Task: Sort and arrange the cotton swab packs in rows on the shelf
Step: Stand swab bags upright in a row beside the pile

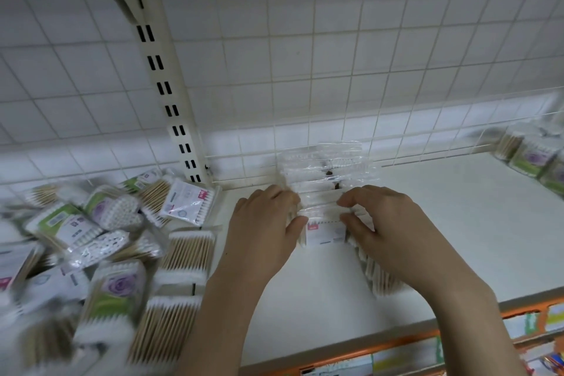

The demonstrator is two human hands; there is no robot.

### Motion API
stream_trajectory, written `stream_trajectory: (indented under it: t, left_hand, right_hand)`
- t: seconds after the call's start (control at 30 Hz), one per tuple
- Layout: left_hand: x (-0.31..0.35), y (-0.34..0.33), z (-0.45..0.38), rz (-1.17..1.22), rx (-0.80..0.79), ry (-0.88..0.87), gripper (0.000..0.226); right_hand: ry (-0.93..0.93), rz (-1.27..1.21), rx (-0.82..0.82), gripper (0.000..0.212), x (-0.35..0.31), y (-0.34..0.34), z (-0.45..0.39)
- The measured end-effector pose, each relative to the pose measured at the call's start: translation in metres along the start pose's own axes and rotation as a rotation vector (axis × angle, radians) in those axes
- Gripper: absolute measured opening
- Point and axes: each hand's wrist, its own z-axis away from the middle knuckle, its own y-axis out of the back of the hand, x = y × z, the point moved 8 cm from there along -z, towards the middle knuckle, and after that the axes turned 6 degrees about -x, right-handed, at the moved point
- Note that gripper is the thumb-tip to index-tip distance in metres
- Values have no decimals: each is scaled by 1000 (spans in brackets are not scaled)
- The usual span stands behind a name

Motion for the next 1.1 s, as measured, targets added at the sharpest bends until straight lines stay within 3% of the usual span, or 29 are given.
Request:
stream_trajectory:
  t: [0.3, 0.57, 0.8, 0.9, 1.1]
  left_hand:
    - [-72, 27, 49, -72, -95, 186, 30]
    - [-136, 66, 108, -104, -56, 420, 27]
    - [-167, 76, 146, -67, -83, 545, 56]
    - [-173, 70, 154, -23, -131, 564, 73]
    - [-174, 64, 158, -2, -107, 504, 76]
  right_hand:
    - [176, -30, -78, 23, -60, -37, -24]
    - [301, -90, -320, 35, -121, -94, -30]
    - [401, -124, -577, 56, -170, -142, -24]
    - [446, -140, -629, 53, -187, -152, -19]
    - [380, -203, -741, 80, -192, -171, -9]
